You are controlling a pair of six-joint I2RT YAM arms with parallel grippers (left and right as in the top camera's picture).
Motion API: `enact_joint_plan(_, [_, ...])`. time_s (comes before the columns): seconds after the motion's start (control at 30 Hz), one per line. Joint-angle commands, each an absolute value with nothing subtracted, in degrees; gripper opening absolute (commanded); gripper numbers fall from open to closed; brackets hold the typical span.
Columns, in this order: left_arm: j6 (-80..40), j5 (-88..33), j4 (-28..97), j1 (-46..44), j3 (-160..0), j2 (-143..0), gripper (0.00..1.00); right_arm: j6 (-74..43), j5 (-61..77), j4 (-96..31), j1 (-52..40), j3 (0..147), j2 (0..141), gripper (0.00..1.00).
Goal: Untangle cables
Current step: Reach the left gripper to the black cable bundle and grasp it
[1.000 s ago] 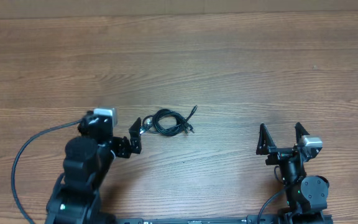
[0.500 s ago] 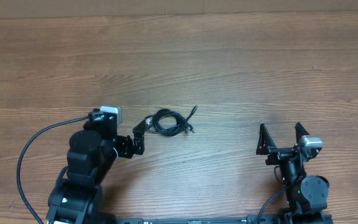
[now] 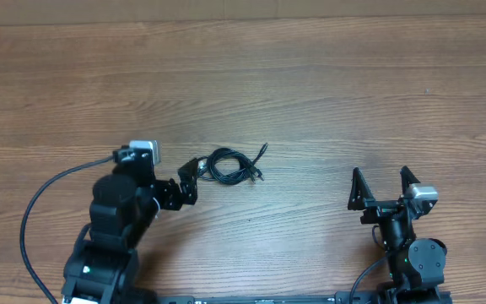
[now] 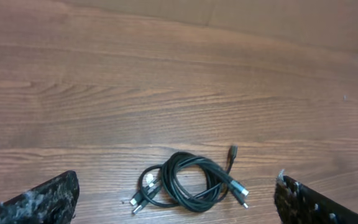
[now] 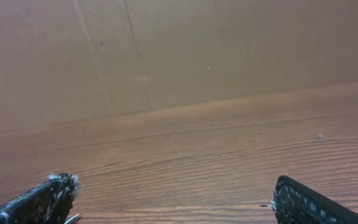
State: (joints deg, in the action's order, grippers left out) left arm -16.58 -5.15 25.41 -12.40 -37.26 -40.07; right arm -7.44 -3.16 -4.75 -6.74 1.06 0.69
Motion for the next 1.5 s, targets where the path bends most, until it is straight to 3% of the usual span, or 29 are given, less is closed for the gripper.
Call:
enact_joint_plan(0.0, [-19.73, -4.08, 26.89, -12.78, -42.52, -44.66, 1.00, -7.01, -2.92, -4.47, -6.39, 0.45, 0.16, 1.00])
enact_joint_plan(0.43, [-19.75, -7.25, 29.61, -12.82, -49.71, -72.34, 1.00, -7.01, -2.92, -4.47, -6.39, 0.45, 0.16, 1.00])
enact_joint_plan(0.57, [-19.75, -10.52, 25.65, -13.50, -49.71, -78.54, 1.00, -7.01, -2.92, -4.47, -6.39, 0.45, 0.16, 1.00])
enact_joint_plan(0.7, [-19.27, -5.39, 21.52, -14.81, -49.71, -84.27, 0.96, -7.01, -2.90, -4.47, -6.39, 0.45, 0.16, 1.00])
enact_joint_plan(0.93, [-15.35, -4.34, 15.16, -18.57, -49.71, -92.16, 0.66, -7.01, -2.90, -4.47, -6.39, 0.45, 0.16, 1.00])
enact_joint_plan(1.27, [-12.23, 1.52, 12.60, -21.82, -49.71, -98.21, 0.59, -7.01, -2.90, -4.47, -6.39, 0.45, 0.16, 1.00])
enact_joint_plan(1.33, [-12.23, 1.52, 12.80, -21.78, -49.71, -98.89, 0.51, -7.01, -2.92, -4.47, -6.39, 0.45, 0.16, 1.00])
enact_joint_plan(1.47, [-12.25, 1.28, 13.28, -21.80, -49.74, -98.91, 0.22, -7.01, -2.90, -4.47, -6.39, 0.45, 0.16, 1.00])
